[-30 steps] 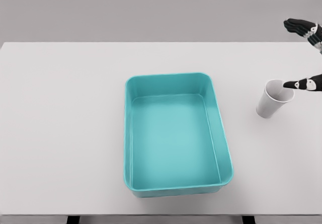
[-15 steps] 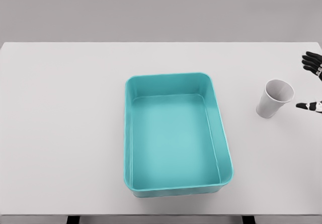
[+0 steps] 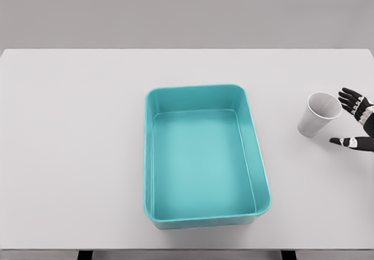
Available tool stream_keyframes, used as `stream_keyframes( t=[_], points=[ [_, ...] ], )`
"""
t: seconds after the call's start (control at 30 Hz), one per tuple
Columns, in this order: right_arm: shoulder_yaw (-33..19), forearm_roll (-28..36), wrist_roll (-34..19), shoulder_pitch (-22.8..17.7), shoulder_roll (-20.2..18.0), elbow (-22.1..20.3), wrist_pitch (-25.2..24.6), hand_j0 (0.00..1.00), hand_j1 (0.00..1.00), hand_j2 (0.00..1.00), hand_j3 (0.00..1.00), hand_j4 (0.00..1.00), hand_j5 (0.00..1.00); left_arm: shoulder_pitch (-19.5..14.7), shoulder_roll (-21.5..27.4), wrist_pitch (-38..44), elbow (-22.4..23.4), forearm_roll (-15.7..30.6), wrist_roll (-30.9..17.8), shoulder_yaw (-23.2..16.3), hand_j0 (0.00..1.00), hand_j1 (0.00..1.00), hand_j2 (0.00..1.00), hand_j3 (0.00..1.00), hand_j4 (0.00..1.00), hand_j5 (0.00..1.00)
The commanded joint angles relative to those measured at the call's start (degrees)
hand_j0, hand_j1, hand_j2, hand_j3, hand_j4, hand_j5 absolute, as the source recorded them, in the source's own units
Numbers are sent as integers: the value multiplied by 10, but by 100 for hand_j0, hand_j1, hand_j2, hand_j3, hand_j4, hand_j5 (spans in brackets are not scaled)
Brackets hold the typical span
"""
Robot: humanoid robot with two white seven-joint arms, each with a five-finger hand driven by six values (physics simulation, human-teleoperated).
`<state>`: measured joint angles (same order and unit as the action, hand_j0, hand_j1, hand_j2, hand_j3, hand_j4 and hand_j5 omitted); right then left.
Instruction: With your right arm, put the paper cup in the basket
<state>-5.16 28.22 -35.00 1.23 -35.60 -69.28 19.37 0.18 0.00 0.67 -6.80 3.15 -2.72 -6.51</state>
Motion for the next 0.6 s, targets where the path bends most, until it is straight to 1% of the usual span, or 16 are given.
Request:
stream_keyframes(
  t=[0.0,0.07,0.13,0.17,0.27,0.4,0.57],
  points=[
    [3,-4,0,2,10,14,2,100,100,100,100,100,100,0,0,0,-1,0,0,0,100,100,100,100,100,100],
    [15,-8,0,17,10,24,1,100,100,100,100,100,100,0,0,-1,-1,0,0,0,100,100,100,100,100,100],
    [23,-10,0,33,29,32,1,100,100,100,100,100,100,0,0,0,-1,0,0,0,100,100,100,100,100,100],
    [33,-10,0,39,29,34,1,100,100,100,100,100,100,0,0,-1,-1,0,0,0,100,100,100,100,100,100],
    [35,-13,0,41,31,39,1,100,100,100,100,100,100,0,0,-1,0,0,0,0,100,100,100,100,100,100],
    [35,-28,0,40,45,39,1,100,100,100,100,100,100,0,0,0,0,0,0,0,100,100,100,100,100,100],
    [35,-29,0,42,45,39,1,100,100,100,100,100,100,0,0,0,0,0,0,0,100,100,100,100,100,100]
  ],
)
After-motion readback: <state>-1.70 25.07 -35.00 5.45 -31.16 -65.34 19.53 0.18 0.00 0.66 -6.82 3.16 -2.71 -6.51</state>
